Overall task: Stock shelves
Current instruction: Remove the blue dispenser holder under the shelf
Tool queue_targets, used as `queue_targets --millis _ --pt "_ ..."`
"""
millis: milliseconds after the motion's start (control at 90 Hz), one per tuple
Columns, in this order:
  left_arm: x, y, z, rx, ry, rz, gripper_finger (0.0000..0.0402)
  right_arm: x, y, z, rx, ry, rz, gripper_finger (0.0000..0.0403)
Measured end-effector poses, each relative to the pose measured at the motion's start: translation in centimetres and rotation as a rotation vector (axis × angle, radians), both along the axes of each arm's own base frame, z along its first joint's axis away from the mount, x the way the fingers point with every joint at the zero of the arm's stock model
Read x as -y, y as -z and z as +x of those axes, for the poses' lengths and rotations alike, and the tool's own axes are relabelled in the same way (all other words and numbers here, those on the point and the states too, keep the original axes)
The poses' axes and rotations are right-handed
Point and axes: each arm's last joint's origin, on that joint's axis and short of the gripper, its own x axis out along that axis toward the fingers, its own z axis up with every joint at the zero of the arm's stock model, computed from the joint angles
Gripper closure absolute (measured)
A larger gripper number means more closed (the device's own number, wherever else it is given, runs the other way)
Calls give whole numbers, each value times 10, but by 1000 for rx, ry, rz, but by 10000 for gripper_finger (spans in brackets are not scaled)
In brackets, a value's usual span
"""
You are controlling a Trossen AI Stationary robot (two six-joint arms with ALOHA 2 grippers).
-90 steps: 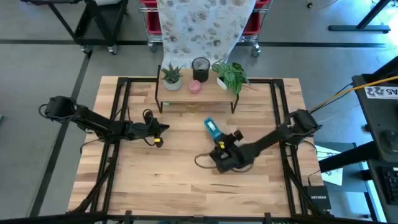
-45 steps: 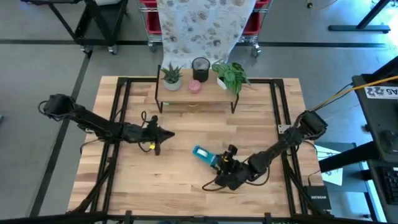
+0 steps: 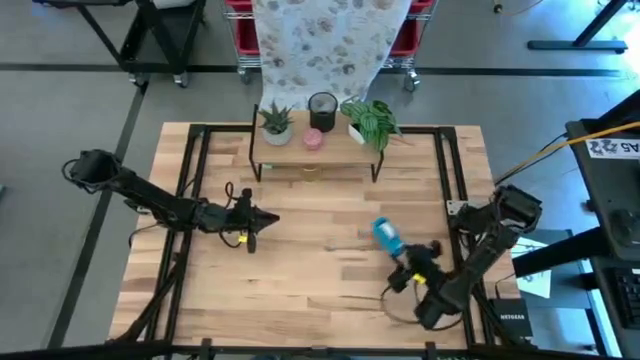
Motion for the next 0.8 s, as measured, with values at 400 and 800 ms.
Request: queue_targets --millis 400,800 --pt "-3 1 -1 -15 -88 48 401 -9 42 -2 -238 231 87 211" --pt "-8 1 0 -18 -115 44 401 -16 34 10 -340 309 93 119"
